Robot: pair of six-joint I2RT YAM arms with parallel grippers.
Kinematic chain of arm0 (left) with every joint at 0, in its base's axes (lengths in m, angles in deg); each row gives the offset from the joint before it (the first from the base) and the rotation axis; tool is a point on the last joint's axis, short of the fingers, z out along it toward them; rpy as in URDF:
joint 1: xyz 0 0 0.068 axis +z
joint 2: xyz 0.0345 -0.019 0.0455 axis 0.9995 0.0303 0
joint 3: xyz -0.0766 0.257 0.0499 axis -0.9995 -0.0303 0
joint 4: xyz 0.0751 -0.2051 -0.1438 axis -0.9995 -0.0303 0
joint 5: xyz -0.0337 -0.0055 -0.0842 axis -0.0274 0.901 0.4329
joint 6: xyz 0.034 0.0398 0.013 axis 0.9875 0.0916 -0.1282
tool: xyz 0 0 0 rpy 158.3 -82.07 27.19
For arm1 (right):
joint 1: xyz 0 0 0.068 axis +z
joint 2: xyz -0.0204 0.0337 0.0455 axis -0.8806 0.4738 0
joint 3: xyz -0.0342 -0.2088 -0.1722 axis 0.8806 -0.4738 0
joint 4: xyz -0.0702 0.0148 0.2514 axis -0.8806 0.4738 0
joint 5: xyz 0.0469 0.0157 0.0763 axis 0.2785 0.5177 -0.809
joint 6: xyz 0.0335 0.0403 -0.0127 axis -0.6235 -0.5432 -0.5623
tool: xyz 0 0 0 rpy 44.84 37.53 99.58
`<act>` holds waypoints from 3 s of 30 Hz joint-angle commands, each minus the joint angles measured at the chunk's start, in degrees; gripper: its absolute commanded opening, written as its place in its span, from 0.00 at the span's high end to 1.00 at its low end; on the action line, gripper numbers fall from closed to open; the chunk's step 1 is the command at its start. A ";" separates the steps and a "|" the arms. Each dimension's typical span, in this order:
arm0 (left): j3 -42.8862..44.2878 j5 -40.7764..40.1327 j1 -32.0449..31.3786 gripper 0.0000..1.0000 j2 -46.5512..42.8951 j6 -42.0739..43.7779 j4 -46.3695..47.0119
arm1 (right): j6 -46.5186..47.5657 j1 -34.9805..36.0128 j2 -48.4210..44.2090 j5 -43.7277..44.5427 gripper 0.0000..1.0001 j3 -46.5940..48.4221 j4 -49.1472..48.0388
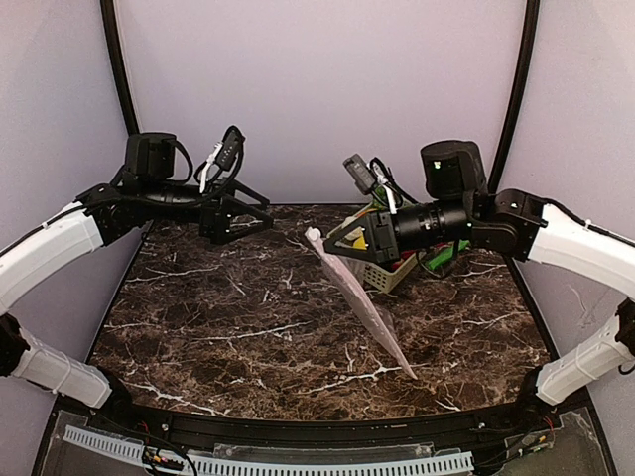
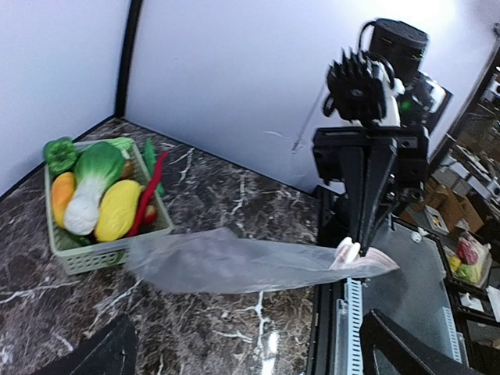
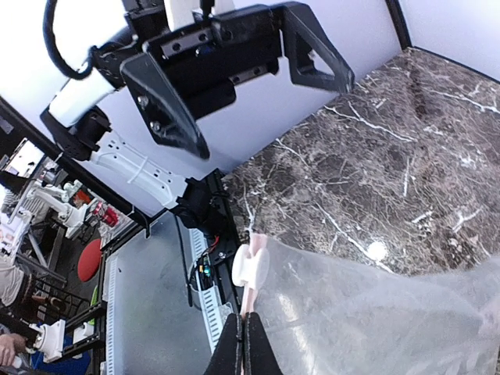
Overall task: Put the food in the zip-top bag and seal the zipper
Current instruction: Pass from the right arm to the left
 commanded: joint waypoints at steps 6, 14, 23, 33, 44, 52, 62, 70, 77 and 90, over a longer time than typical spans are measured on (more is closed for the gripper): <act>-5.62 9.18 -2.49 0.00 -4.03 0.81 7.32 | 2.66 0.36 -1.14 -7.52 1.00 2.54 -2.71; -8.64 11.53 -4.26 0.00 -1.75 -2.95 12.82 | 1.31 0.36 -0.87 -7.45 1.00 -1.02 -7.08; -12.00 12.21 -8.95 0.00 -0.73 -6.61 21.55 | -0.17 0.37 1.38 -10.87 1.00 -3.12 -11.69; -14.17 12.08 -9.64 0.16 -0.28 -11.85 29.56 | -0.69 0.37 1.50 -11.57 1.00 -3.81 -12.77; -15.08 15.40 -10.50 0.29 1.27 -16.27 35.87 | -1.26 0.26 1.70 -10.90 1.00 -3.91 -13.00; -14.58 15.80 -10.86 0.43 1.37 -13.02 30.79 | -1.71 -0.07 0.71 -9.06 1.00 -4.18 -12.38; -14.05 14.38 -10.90 0.71 2.22 -11.94 28.99 | -1.76 -0.25 0.07 -8.52 1.00 -5.31 -11.55; -13.67 12.59 -10.85 0.96 2.63 -10.57 26.80 | -1.75 -0.25 -0.42 -8.48 1.00 -5.40 -11.27; -13.50 11.51 -10.92 0.99 2.10 -9.02 24.91 | -1.83 -0.25 -0.66 -7.51 0.92 -4.81 -11.45; -13.06 11.18 -10.92 0.99 2.41 -8.64 23.78 | 1.00 1.81 2.76 0.97 0.49 0.17 -9.37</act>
